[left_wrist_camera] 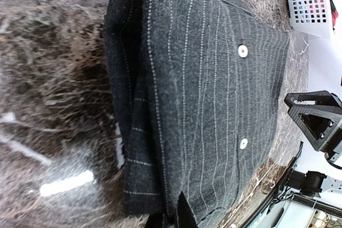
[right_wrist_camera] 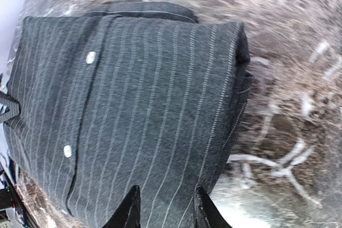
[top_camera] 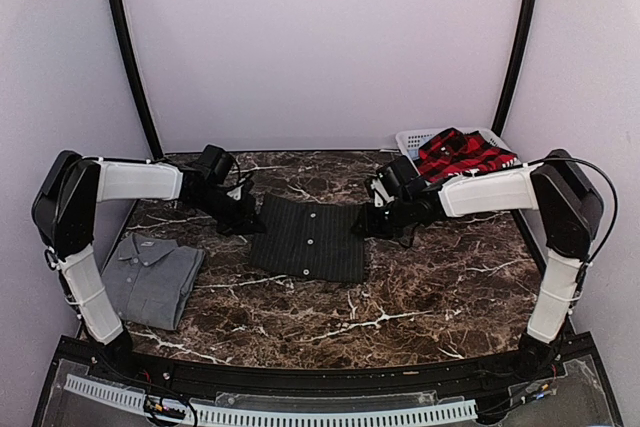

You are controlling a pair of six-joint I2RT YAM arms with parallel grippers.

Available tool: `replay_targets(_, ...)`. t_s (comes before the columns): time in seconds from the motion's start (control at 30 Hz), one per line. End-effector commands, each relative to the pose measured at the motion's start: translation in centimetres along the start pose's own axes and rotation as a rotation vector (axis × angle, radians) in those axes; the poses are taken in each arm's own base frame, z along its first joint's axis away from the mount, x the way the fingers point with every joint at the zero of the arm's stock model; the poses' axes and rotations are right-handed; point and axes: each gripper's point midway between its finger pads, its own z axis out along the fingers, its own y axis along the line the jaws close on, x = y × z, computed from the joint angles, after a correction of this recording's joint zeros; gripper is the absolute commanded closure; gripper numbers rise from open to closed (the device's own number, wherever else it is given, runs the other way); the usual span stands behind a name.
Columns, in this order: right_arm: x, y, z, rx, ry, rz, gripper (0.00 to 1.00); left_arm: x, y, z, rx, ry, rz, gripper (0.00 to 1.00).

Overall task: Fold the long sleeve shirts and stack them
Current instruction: Move the square-folded shirt to the center of the board, then pick up the square-folded shirt from the center of the board, then turn over the square folded shirt at the center of the board.

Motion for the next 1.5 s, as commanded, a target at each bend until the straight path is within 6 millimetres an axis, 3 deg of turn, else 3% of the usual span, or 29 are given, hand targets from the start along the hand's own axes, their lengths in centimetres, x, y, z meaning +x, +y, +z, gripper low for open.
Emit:
replay_targets(0.0, -1.5, 2.8, 0.5, -0.023, -0.029, -0.026, 0.71, 0.9, -0.1, -3.3, -0.006, 0.016, 0.058, 1.00)
replay_targets(0.2, -1.0, 4.0, 3.2, 0.001, -0.001, -0.047, 0.76, 0.5, -0.3, -5.9, -0.013, -0.001, 0.091, 1.00)
replay_targets(0.43, 0.3, 3.6, 5.6, 0.045, 0.040, -0.048, 0.87, -0.2, -0.9, -8.1, -0.011, -0.028, 0.124, 1.00)
replay_targets(0.83, 2.4, 5.0, 8.3, 0.014, 0.078, -0.012, 0.90, -2.4, -5.7, -13.1, 0.067, -0.153, 0.242, 1.00)
replay_targets(1.17, 1.4, 12.0, 12.9, -0.263, 0.019, 0.111, 0.91, -3.8, -11.6, -14.6, 0.301, -0.181, 0.329, 1.00)
replay_targets(1.47, -0.1, 17.9, 15.7, -0.534, -0.027, 0.229, 0.92, -4.7, -14.7, -12.3, 0.407, -0.145, 0.342, 1.00)
